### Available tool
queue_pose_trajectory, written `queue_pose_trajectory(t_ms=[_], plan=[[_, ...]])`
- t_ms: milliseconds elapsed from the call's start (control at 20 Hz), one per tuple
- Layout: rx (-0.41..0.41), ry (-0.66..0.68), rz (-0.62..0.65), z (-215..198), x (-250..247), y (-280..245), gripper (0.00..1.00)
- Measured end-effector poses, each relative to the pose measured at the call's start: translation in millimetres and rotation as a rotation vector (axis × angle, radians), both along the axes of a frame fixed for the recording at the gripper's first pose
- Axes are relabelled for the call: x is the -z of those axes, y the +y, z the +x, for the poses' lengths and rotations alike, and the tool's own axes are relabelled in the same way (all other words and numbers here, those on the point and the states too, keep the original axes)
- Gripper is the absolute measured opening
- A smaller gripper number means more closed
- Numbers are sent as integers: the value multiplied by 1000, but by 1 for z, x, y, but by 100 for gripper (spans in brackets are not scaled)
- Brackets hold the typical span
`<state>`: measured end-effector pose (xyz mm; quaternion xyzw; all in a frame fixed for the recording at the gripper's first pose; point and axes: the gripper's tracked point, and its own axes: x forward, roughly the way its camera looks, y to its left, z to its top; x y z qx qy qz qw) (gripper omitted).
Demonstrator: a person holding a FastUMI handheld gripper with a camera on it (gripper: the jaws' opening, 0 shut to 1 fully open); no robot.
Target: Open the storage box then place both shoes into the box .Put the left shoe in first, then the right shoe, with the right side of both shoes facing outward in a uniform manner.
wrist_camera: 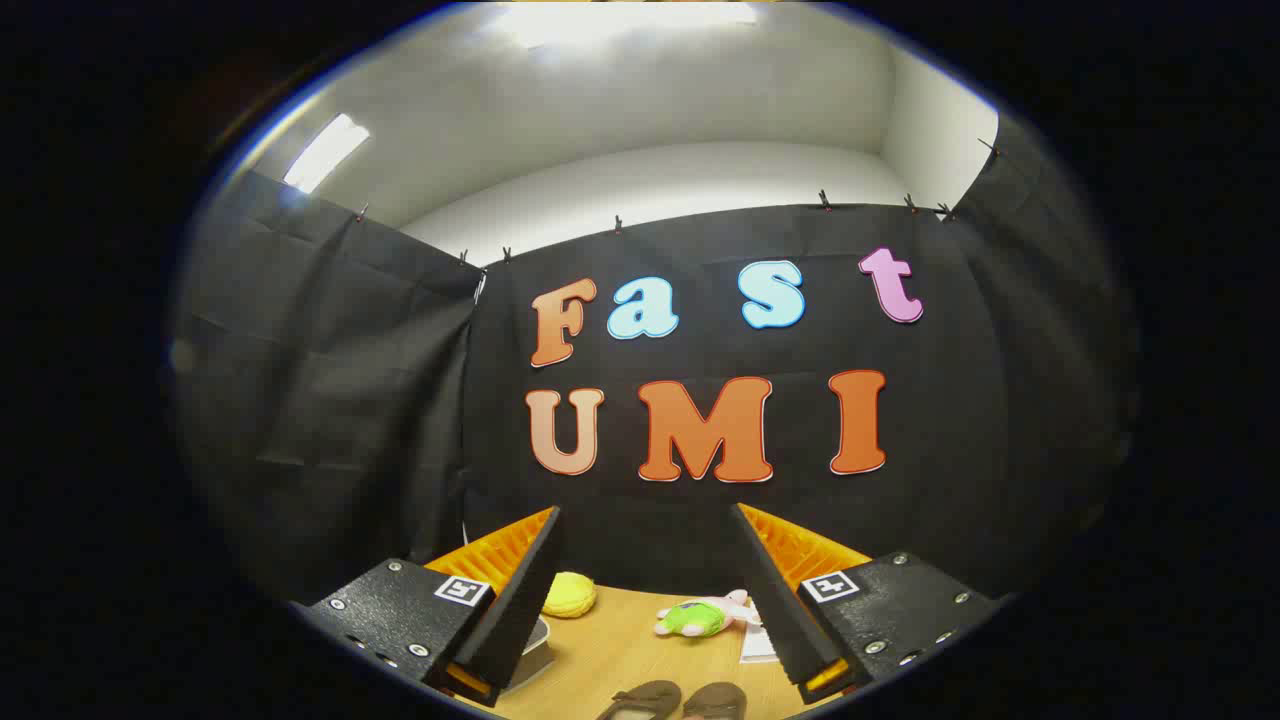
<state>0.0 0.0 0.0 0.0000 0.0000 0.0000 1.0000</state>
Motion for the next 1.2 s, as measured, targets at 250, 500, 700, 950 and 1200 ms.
queue_pose_trajectory(t_ms=[250,500,700,950,1200], plan=[[-35,-2,-19,-4,1,16,97],[-53,-10,-13,-2,-1,25,97],[-57,5,-13,0,9,30,97],[-103,97,35,7,47,50,98],[-184,232,148,17,92,83,98]])
